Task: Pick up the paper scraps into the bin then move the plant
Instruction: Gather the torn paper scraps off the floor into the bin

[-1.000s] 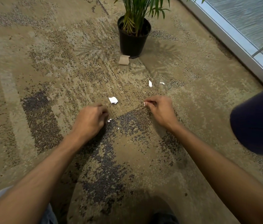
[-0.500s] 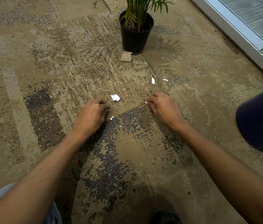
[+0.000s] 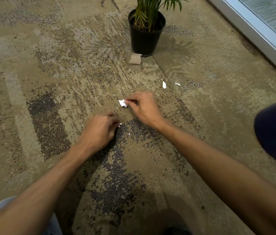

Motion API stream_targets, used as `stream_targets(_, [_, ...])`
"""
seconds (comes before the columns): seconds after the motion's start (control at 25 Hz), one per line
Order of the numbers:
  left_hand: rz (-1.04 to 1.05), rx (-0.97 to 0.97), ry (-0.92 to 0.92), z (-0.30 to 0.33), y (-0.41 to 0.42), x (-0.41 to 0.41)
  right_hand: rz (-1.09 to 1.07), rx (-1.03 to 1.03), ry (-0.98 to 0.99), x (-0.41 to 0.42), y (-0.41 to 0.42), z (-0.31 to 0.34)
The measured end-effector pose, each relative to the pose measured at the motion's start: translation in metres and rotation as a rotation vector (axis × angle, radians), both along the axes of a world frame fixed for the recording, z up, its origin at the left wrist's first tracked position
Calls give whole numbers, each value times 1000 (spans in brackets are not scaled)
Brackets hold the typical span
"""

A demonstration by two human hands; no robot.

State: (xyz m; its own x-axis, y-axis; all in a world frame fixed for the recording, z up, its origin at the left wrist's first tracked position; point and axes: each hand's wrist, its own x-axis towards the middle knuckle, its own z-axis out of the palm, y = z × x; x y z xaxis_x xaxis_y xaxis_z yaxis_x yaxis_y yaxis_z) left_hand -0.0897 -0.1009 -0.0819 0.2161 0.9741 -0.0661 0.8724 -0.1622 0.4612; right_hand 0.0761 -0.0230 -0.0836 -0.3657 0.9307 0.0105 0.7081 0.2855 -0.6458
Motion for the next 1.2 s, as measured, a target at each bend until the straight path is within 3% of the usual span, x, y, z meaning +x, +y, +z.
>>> stream_targets(0.24, [-92, -6, 98, -4, -1, 3, 147, 159, -283, -15, 0, -10])
stream_targets(0.56, [-80, 14, 170, -11, -4, 17, 266, 180, -410, -18, -3, -3])
stream_targets(0.64, [-61, 28, 162, -13, -4, 18, 193, 122, -309, -14, 1, 2])
stream_targets(0.76, [36, 22, 30, -11, 8, 18, -132, 34, -12, 17, 12, 6])
stream_targets(0.84, [116, 63, -48, -7, 30, 19, -327, 26, 80, 48, 23, 3])
stream_targets(0.96, [203, 151, -139, 2, 82, 30, -451, 64, -2, 83, 39, 2])
stream_targets(1.2, [274, 93, -58, 8, 188, 58, -245, 114, -294, 81, 55, -10])
